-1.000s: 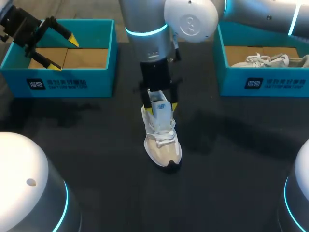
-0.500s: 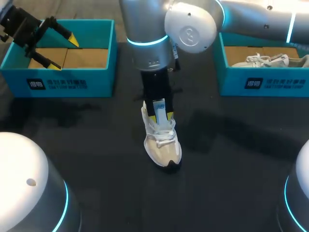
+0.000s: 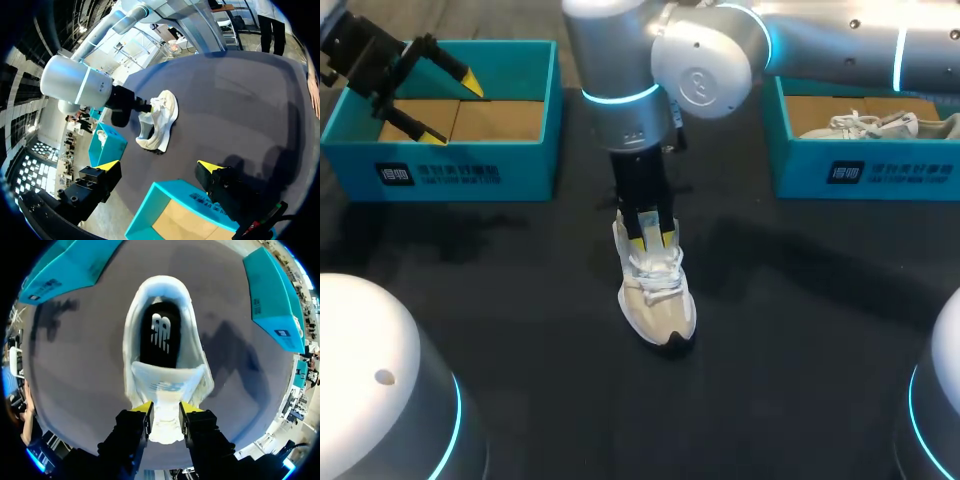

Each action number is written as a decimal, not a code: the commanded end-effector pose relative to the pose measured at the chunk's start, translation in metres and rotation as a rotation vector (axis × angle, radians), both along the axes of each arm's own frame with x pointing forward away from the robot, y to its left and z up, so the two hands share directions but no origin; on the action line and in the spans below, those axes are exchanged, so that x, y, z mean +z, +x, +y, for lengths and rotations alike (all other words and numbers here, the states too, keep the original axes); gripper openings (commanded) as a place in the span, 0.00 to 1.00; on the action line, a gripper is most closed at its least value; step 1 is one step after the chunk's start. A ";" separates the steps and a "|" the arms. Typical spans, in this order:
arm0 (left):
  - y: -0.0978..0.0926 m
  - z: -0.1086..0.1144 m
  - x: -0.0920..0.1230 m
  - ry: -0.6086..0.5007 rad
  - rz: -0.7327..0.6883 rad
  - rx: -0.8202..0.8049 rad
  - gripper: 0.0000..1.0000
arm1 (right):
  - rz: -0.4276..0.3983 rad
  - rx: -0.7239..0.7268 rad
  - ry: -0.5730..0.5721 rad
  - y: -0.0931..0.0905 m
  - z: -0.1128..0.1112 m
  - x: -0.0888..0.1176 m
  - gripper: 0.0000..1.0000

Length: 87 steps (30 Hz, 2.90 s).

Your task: Take the shoe out of the shoebox, open the shoe tongue, remove and reinsert the insole, then place the shoe into the shoebox

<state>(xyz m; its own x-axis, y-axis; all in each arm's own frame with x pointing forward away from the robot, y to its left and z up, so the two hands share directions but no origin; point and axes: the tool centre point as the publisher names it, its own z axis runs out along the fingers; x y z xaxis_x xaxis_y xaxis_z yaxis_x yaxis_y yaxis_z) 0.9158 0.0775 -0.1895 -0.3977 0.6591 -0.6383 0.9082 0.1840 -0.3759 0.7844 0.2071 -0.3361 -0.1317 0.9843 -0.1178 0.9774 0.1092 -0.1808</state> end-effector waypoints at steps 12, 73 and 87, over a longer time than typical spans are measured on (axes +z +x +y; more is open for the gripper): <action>0.000 0.000 0.000 0.002 0.000 -0.001 1.00 | -0.115 0.099 -0.002 0.010 -0.001 0.016 0.36; 0.000 0.000 0.000 0.002 0.000 -0.001 1.00 | -0.146 1.513 0.206 0.034 0.027 0.066 1.00; 0.000 0.000 0.000 0.002 0.000 -0.001 1.00 | -0.142 1.571 0.103 0.089 0.028 0.057 1.00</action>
<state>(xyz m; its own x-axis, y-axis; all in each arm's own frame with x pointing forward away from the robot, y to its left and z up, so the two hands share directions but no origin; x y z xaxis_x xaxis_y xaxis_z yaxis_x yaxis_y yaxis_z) 0.9158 0.0775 -0.1896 -0.3977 0.6592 -0.6383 0.9082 0.1839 -0.3759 0.8634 0.2285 -0.2749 -0.9782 -0.1118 -0.1752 -0.1107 0.9937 -0.0157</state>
